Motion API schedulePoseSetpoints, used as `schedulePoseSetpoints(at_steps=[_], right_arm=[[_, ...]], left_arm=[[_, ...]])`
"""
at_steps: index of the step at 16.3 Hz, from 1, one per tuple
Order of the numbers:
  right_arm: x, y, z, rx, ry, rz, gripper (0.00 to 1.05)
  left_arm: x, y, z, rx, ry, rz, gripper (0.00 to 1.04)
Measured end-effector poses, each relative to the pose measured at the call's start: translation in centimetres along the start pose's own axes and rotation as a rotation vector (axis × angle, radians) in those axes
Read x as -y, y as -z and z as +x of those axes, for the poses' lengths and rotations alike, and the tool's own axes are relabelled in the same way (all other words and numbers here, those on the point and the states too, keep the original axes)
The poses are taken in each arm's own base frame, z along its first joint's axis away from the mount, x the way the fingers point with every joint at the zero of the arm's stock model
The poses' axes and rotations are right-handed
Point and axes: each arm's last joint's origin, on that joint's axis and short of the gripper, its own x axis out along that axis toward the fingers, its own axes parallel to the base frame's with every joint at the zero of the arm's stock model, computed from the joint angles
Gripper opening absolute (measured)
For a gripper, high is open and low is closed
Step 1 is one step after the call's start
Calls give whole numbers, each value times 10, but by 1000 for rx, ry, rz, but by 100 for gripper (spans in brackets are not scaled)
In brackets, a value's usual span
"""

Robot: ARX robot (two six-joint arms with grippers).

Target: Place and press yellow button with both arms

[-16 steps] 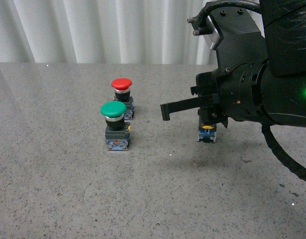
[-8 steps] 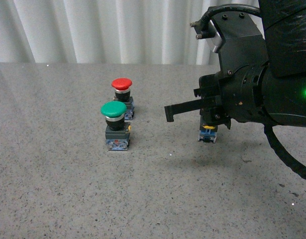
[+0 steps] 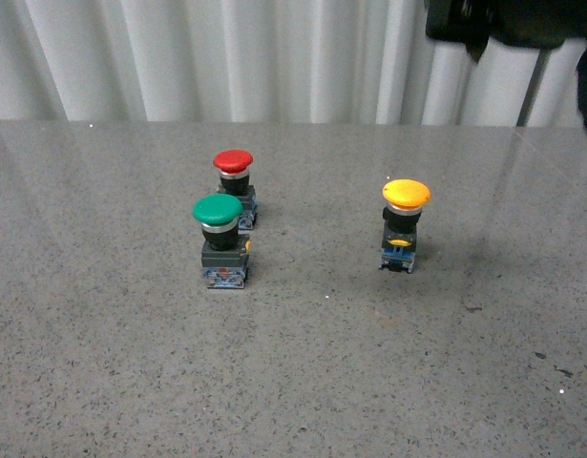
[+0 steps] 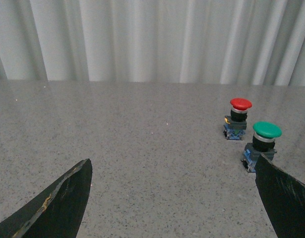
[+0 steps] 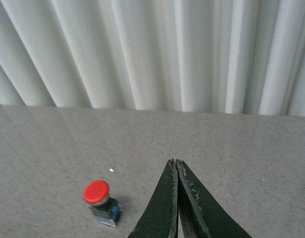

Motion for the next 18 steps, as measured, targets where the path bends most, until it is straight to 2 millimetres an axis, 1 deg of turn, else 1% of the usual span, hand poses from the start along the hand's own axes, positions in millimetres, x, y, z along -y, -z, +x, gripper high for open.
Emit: schedulePoseSetpoints(at_steps=[1, 2, 4, 7, 8, 9, 10, 11, 12, 13, 14, 17, 18], right_arm=[[-4, -13, -10, 35, -30, 35, 2], [-6, -17, -19, 43, -46, 56, 2], [-1, -20, -40, 42, -45, 88, 2], [12, -36, -94, 119, -52, 116, 2], [19, -37, -111, 126, 62, 72, 2], [37, -28, -130, 126, 191, 1, 2], [58, -10, -147, 95, 273, -57, 2], [75, 10, -166, 56, 309, -93, 2], [84, 20, -181, 62, 300, -105, 2], [89, 23, -191, 111, 297, -107, 2], [91, 24, -196, 148, 294, -108, 2], [100, 54, -201, 97, 292, -118, 2], [103, 58, -204, 104, 285, -120, 2]], left_arm=[[0, 0, 0, 0, 0, 0, 98], [0, 0, 0, 0, 0, 0, 98], [0, 0, 0, 0, 0, 0, 98], [0, 0, 0, 0, 0, 0, 98], [0, 0, 0, 0, 0, 0, 98], [0, 0, 0, 0, 0, 0, 98], [0, 0, 0, 0, -1, 0, 98], [0, 0, 0, 0, 0, 0, 98], [0, 0, 0, 0, 0, 0, 98], [0, 0, 0, 0, -1, 0, 98], [0, 0, 0, 0, -1, 0, 98], [0, 0, 0, 0, 0, 0, 98], [0, 0, 0, 0, 0, 0, 98]])
